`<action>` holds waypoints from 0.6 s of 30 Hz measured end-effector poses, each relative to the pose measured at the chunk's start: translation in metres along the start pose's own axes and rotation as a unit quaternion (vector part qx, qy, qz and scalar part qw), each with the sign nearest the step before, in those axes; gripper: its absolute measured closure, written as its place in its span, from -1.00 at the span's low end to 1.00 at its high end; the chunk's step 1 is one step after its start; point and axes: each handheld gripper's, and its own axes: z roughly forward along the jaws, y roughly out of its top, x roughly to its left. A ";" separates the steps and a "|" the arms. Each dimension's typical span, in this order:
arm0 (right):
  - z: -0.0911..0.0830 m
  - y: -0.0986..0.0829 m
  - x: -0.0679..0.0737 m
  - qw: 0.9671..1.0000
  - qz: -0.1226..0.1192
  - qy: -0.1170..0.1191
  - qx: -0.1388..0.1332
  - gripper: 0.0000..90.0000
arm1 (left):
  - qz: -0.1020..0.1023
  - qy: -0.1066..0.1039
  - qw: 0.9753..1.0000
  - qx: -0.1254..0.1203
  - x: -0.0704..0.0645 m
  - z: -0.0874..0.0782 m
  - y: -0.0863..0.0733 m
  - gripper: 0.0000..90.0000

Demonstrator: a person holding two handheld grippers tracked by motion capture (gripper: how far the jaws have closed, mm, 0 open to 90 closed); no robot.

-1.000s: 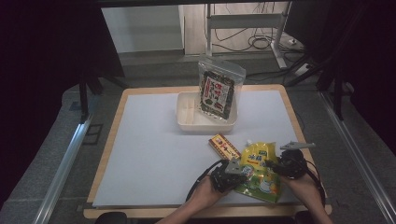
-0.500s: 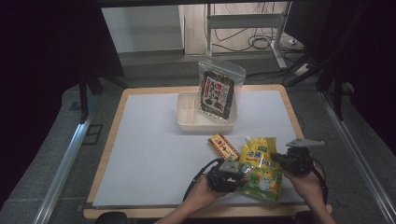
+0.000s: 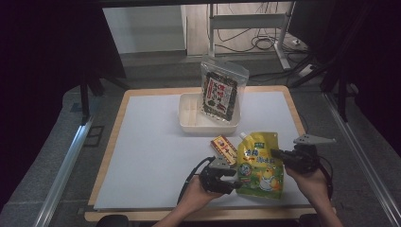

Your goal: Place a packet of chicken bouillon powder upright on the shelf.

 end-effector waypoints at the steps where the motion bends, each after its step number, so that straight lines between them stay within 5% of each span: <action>1: -0.001 0.001 0.000 1.000 0.001 0.004 -0.001 0.99 | 0.000 0.001 1.000 -0.004 0.000 -0.003 0.000 0.03; 18: -0.028 0.037 0.016 0.997 0.003 0.051 -0.055 0.99 | -0.044 0.021 0.997 -0.058 0.003 -0.064 -0.018 -0.15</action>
